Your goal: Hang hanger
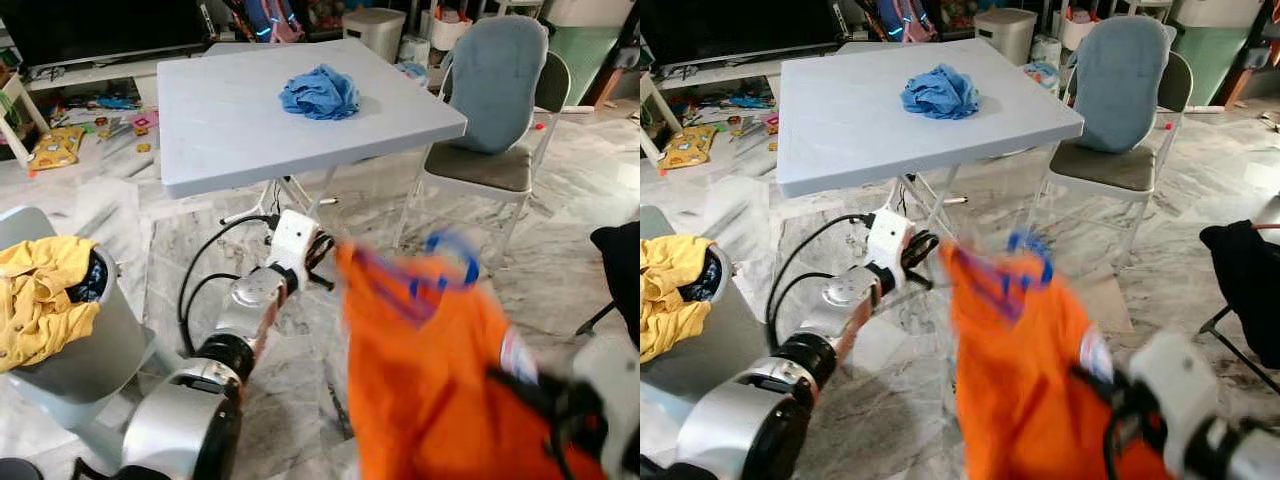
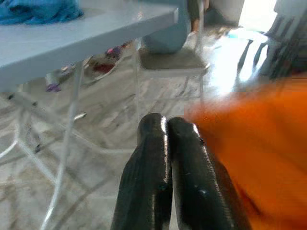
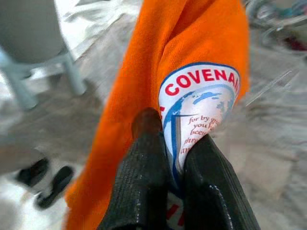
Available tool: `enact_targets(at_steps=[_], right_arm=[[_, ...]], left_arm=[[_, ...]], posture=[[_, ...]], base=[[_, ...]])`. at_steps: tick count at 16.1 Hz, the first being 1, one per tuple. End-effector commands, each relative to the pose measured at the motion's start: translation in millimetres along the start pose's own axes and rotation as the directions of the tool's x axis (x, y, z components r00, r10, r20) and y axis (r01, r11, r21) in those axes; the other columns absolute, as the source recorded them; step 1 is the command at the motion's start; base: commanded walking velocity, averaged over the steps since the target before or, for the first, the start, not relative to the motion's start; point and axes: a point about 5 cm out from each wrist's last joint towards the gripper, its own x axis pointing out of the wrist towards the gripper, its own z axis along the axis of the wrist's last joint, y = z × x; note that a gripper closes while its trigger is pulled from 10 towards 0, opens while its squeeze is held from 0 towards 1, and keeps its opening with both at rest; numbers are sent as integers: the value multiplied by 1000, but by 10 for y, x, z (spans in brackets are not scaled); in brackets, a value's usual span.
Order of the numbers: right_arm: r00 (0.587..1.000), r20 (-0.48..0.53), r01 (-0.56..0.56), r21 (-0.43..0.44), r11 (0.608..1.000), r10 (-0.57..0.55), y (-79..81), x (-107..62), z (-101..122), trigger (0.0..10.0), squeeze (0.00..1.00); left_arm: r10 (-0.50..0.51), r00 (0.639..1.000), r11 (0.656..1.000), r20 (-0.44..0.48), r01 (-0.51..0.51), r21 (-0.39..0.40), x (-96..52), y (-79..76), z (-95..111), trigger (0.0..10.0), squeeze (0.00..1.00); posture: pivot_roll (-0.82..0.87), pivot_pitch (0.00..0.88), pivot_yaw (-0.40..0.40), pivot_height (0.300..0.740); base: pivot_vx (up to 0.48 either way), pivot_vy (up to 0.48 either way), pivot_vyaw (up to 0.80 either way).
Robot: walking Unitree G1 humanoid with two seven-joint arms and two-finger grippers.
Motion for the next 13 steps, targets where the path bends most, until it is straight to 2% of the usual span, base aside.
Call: enact_targets(at_steps=[1, 3, 6, 8, 13], right_arm=[[999, 33, 8, -13, 1000, -8, 11, 44, 33, 10000, 0], [998, 54, -26, -5, 1000, 27, 81, 133, 60, 10000, 0], [998, 59, -32, -4, 999, 32, 102, 161, 74, 10000, 0], [997, 73, -17, -5, 1000, 17, 94, 202, 99, 10000, 0], [995, 94, -36, -1, 999, 36, 135, 239, 145, 10000, 0]], left_arm=[[-28, 998, 999, 51, 29, -17, 8, -31, 68, 10000, 1000], [-92, 991, 994, 94, 96, -42, 22, -138, 98, 10000, 1000], [-110, 986, 991, 124, 118, -65, 35, -166, 139, 10000, 1000], [-164, 978, 982, 130, 175, -76, 50, -266, 147, 10000, 1000], [-164, 979, 983, 118, 172, -65, 66, -284, 140, 10000, 1000]], posture=[[-88, 0, 11, 740], [-83, 0, 9, 740], [-89, 0, 8, 740], [-95, 0, 14, 740], [-96, 0, 10, 740]], base=[[0, 0, 0], [0, 0, 0], [0, 0, 0], [0, 0, 0], [0, 0, 0]])
